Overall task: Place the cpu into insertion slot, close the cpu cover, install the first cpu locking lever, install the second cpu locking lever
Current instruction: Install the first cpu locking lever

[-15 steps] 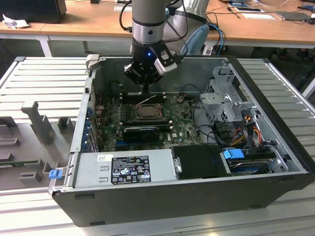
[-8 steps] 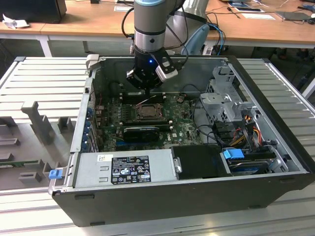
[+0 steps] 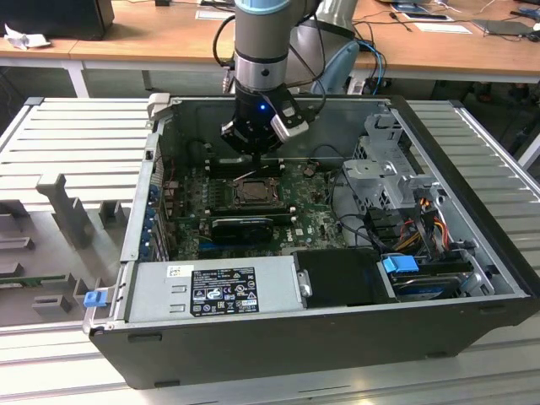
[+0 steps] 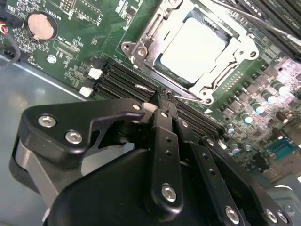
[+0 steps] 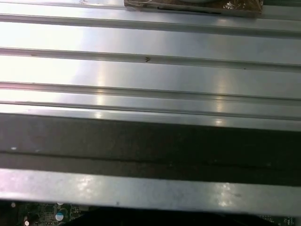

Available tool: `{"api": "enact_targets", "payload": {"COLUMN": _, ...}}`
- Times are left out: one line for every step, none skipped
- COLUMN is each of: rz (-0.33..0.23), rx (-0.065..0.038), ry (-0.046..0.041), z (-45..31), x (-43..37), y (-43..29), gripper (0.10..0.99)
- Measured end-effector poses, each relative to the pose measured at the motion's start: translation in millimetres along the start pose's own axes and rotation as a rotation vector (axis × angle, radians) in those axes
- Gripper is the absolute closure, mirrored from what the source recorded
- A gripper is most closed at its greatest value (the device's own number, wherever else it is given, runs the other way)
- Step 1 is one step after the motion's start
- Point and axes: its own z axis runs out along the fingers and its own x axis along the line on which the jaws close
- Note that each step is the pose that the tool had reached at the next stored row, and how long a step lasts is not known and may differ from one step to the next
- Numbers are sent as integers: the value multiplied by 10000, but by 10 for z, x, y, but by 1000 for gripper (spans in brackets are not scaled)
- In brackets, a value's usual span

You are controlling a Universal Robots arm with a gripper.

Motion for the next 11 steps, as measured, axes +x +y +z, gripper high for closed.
{"api": "enact_targets", "payload": {"rz": 0, "rx": 0, "ry": 0, "z": 6, "x": -14, "y": 4, "gripper": 980}}
{"api": "enact_targets", "payload": {"rz": -1, "rx": -1, "ry": 0, "z": 12, "x": -27, "y": 8, "gripper": 980}}
{"api": "enact_targets", "payload": {"rz": 0, "rx": -2, "ry": -1, "z": 21, "x": -42, "y": 10, "gripper": 980}}
{"api": "enact_targets", "payload": {"rz": 0, "rx": -1, "ry": -1, "z": 30, "x": -50, "y": 12, "gripper": 980}}
{"api": "enact_targets", "payload": {"rz": -30, "rx": -2, "ry": 1, "z": 47, "x": -54, "y": 16, "gripper": 980}}
{"api": "enact_targets", "payload": {"rz": -41, "rx": -2, "ry": 1, "z": 57, "x": -57, "y": 18, "gripper": 980}}
{"api": "enact_targets", "payload": {"rz": -46, "rx": -2, "ry": 2, "z": 64, "x": -59, "y": 19, "gripper": 980}}
{"api": "enact_targets", "payload": {"rz": -54, "rx": -1, "ry": 4, "z": 75, "x": -69, "y": 22, "gripper": 980}}
{"api": "enact_targets", "payload": {"rz": -53, "rx": -2, "ry": 2, "z": 86, "x": -76, "y": 22, "gripper": 980}}
{"api": "enact_targets", "payload": {"rz": -53, "rx": -2, "ry": 2, "z": 100, "x": -84, "y": 21, "gripper": 980}}
{"api": "enact_targets", "payload": {"rz": -53, "rx": -2, "ry": 2, "z": 106, "x": -90, "y": 21, "gripper": 980}}
